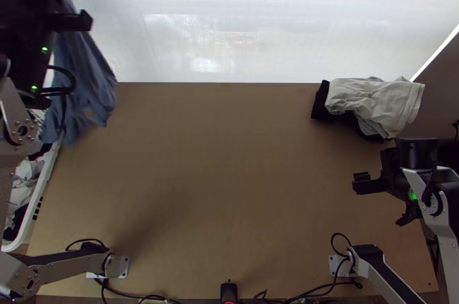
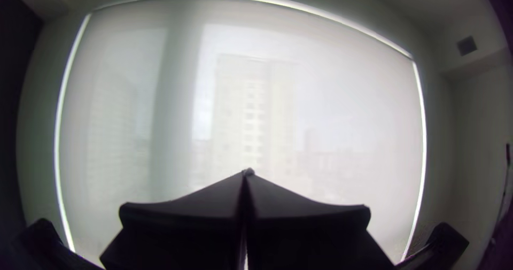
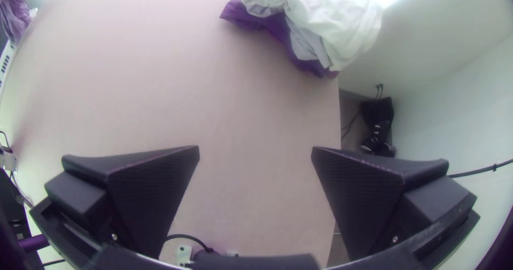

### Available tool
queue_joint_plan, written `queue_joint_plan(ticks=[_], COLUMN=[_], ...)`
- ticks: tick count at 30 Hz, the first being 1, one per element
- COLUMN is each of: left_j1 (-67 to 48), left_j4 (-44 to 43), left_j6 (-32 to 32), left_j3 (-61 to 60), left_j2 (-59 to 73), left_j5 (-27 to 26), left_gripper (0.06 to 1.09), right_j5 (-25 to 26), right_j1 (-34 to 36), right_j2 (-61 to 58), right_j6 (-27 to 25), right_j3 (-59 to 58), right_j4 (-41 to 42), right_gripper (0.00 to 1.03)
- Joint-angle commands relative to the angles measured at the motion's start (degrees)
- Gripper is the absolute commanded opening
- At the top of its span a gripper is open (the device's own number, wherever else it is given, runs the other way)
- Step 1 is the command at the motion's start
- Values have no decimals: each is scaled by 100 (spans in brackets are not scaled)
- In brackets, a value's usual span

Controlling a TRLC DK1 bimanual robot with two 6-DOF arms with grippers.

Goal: Fold the t-shirt

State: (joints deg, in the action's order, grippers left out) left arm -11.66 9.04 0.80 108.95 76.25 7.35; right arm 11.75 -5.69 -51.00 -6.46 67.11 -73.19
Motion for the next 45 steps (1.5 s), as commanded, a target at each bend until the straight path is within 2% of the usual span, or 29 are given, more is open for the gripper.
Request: queue_joint_plan(ticks=[1, 7, 18, 25, 26, 27, 29, 31, 32, 33, 34, 35, 38, 45], left_j1=[-2604, -4310, -6296, -6806, -6823, -6814, -6779, -6691, -6639, -6577, -6454, -6296, -5821, -4019], left_j4=[28, -16, 98, 423, 423, 423, 476, 705, 793, 836, 916, 995, 1241, 1478], left_j6=[-519, -238, 52, 386, 386, 386, 245, -326, -704, -976, -1055, -1064, -1055, -1020], left_j3=[-207, -963, -981, -1068, -1077, -1077, -1077, -1060, -1068, -1112, -1183, -1288, -1605, -2369], left_j2=[250, 540, 1393, 1648, 1630, 1604, 1489, 1402, 1331, 1252, 1147, 997, 593, -550], left_j5=[530, 1049, 1040, 934, 943, 943, 961, 996, 1093, 1268, 1348, 1356, 1488, 1585], left_gripper=[10, 10, 9, 10, 12, 24, 63, 88, 94, 94, 95, 95, 102, 102], right_j5=[3, 56, 56, 47, 47, 47, 47, 47, 56, 100, 100, 91, 100, 100], right_j1=[77, 183, 464, 508, 508, 508, 481, 438, 420, 420, 411, 367, 60, -819], right_j2=[143, 29, 126, 187, 187, 187, 187, 178, 152, 134, 161, 205, 205, -199], right_j6=[4, -22, -22, -40, -31, -40, -48, -92, -128, -286, -629, -708, -743, -1015], right_j3=[-128, 136, 74, -102, -111, -119, -128, -128, -119, -102, -102, -67, -31, 12], right_j4=[-90, -161, -161, -152, -143, -143, -117, -90, -82, -90, -90, -55, 68, 516], right_gripper=[98, 98, 98, 98, 98, 98, 98, 98, 98, 98, 98, 98, 98, 98])
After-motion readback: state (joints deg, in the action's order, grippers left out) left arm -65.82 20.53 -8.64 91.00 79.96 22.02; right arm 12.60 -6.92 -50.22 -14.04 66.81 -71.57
